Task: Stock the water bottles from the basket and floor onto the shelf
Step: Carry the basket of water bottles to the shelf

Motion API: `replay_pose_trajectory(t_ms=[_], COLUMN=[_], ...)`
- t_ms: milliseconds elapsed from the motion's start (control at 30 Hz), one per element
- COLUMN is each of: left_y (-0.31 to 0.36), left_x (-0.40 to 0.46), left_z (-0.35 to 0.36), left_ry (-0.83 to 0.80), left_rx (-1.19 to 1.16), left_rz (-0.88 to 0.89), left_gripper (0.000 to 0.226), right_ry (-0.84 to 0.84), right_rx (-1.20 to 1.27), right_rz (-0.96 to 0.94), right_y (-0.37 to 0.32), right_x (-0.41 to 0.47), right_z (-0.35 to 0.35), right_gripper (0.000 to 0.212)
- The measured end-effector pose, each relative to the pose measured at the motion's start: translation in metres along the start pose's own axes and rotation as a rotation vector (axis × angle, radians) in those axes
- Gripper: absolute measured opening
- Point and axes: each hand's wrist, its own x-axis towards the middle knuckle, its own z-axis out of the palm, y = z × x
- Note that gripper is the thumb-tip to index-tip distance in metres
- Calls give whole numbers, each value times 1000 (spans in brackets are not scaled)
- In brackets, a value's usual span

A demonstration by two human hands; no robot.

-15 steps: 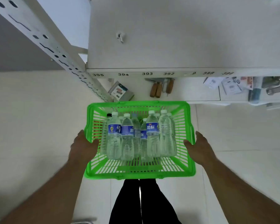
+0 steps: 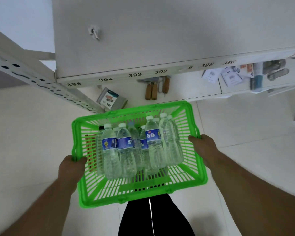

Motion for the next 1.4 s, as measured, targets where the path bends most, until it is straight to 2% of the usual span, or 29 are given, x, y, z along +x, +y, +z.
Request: replay_pose_trajectory(t_ms=[200,367,567,633,833,933,1033,1167,1400], left_y=[10,52,121,144,214,240,256,277,312], left_x=[-22,-63,-140,-166,-258,-306,-330,-432,-538], left_z=[-12,-26,-16,-3,69,118,179,241,361], left_ry=[-23,-107,-234,-277,-302,-304,-260,-302,-358], left_rx=[12,48,177,233,459,560,624,632,695], left_rz=[63,182,404,480,719,819,878,966,1038], left_gripper=[14,7,12,6,62,71,93,72,67], right_ry=[21,95,239,308,490,551,565,628,725], right_rx=[55,150,340,410,566,624,690,805,883], right_rz=[31,95,216,250,317,358,386,403,486], right_y=[18,45,100,123,197,239,283,341,421], right_x=[-15,-62,-116,-129,-150,-152,-149,-147,-142], right_z=[-23,-79,-151,-174,-252,-296,-344,-407,-502], right_gripper=[19,21,28,34,62,71,75,75,63])
